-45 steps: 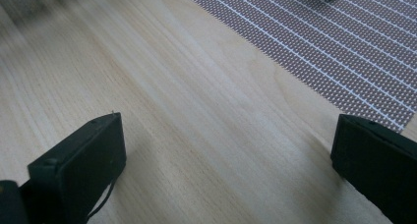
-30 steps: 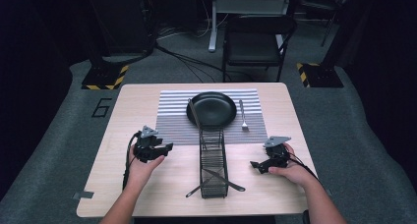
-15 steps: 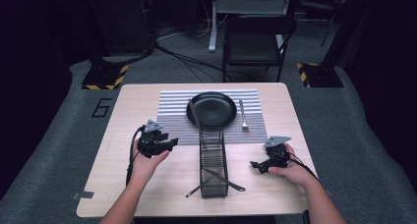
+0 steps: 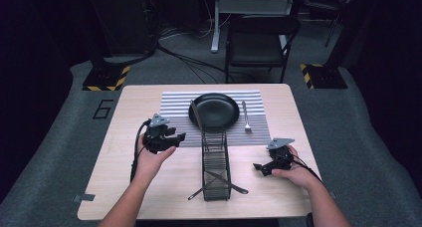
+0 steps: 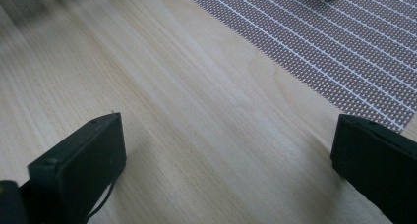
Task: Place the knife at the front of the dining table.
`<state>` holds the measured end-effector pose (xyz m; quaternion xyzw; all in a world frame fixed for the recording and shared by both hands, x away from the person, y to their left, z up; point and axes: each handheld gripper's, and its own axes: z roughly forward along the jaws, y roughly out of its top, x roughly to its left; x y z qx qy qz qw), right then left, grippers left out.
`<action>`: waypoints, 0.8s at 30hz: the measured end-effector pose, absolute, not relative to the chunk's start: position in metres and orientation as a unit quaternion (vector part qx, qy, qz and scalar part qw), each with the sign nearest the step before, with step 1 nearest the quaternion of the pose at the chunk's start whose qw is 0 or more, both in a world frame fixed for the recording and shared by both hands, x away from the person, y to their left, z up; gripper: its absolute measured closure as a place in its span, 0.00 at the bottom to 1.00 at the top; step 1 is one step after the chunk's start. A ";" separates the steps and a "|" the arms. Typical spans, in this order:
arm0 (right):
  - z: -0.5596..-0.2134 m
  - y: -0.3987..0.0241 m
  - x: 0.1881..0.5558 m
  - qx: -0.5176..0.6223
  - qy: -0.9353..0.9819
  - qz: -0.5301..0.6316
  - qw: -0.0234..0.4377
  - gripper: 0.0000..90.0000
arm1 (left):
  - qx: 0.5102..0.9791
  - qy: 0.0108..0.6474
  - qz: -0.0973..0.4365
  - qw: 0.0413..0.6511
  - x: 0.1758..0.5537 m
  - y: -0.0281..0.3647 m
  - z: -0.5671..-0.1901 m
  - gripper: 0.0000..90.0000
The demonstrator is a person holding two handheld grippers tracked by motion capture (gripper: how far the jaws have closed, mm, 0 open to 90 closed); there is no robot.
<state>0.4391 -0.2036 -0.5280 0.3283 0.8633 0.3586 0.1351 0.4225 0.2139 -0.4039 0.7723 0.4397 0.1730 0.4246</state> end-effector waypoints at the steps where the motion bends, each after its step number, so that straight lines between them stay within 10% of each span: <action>1: -0.528 -0.204 0.439 0.328 0.863 0.359 0.135 0.00 | 0.772 0.440 0.173 0.425 0.422 0.214 -0.404 0.57; 24: -0.528 -0.204 0.439 0.328 0.863 0.359 0.135 0.00 | 0.779 0.411 0.164 0.444 0.434 0.184 -0.387 0.57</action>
